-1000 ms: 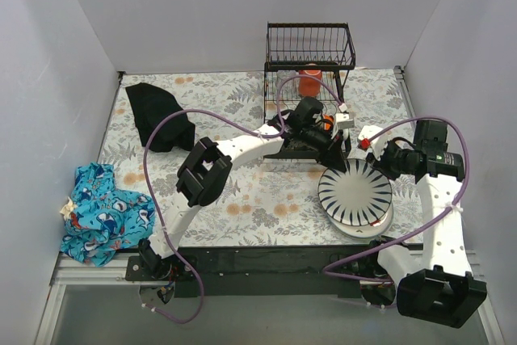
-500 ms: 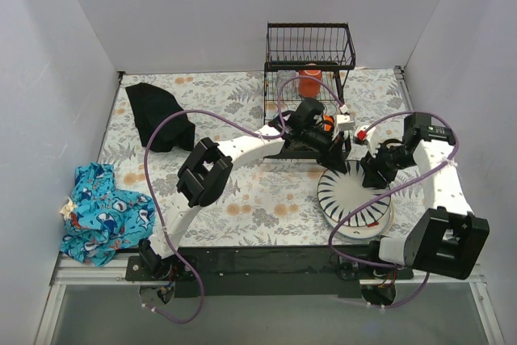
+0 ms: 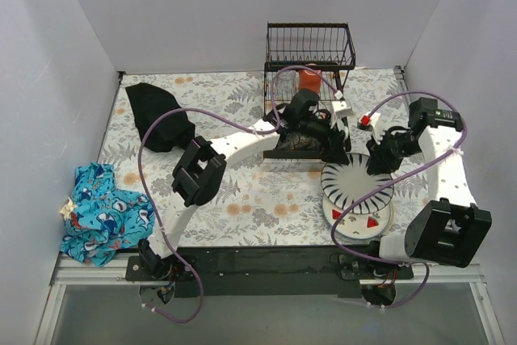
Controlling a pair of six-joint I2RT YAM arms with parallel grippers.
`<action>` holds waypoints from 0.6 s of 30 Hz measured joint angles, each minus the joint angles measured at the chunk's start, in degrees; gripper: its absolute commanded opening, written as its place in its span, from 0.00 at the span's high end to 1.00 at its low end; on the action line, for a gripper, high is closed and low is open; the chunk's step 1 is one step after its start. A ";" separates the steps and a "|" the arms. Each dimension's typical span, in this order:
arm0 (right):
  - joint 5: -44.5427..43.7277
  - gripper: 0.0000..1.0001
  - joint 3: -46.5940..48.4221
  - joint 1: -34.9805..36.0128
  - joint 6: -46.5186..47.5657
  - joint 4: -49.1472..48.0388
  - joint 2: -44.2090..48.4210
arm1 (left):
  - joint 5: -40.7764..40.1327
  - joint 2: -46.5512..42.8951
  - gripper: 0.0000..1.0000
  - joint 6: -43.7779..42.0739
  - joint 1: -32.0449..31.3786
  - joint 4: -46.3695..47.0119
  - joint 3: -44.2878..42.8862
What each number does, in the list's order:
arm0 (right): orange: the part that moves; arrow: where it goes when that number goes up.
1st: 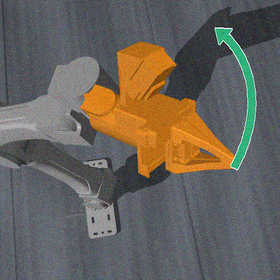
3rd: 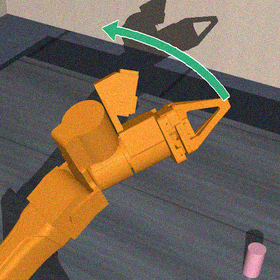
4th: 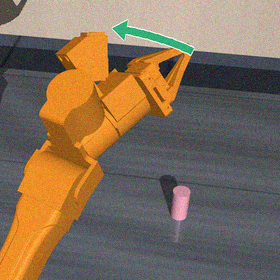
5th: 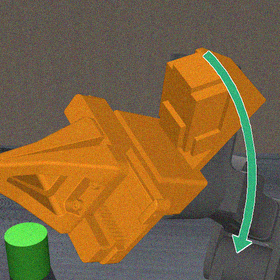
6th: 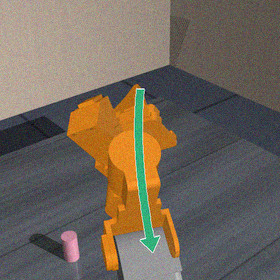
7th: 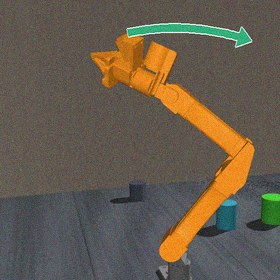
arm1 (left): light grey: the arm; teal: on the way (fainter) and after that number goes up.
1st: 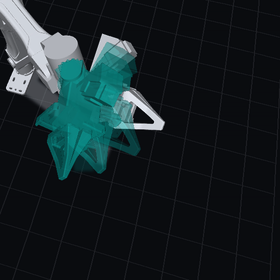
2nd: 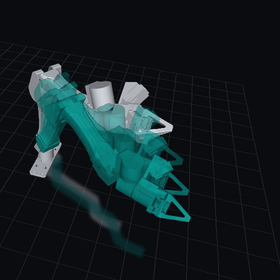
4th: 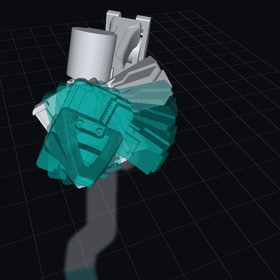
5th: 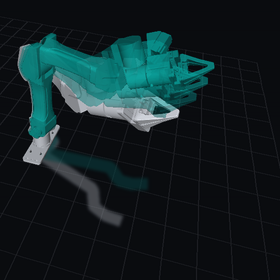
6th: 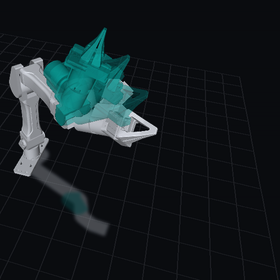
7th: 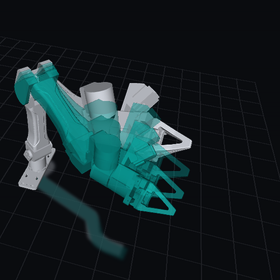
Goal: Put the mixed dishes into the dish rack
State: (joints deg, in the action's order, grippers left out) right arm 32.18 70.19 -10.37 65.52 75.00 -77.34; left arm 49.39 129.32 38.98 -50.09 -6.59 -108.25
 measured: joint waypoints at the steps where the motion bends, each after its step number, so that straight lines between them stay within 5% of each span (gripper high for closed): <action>1: -0.35 0.99 1.62 0.04 -0.28 0.04 0.00 | -1.14 -0.55 0.13 0.26 0.59 -0.63 -0.42; 11: 2.38 0.99 30.12 0.04 -13.92 -0.15 -2.19 | -11.89 -21.27 0.11 0.90 15.54 -9.53 1.53; 16: 2.73 0.99 40.87 1.22 -30.86 -11.98 -3.52 | -23.63 -38.58 0.21 0.79 23.06 -6.97 12.87; 18: 0.46 0.99 40.48 2.36 -37.09 -19.15 -2.71 | -27.89 -43.08 0.38 0.72 23.76 -6.36 17.86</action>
State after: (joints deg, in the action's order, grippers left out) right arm 32.64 110.67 -8.01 28.42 55.86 -80.05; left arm 21.50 86.24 39.70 -26.33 -12.95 -90.39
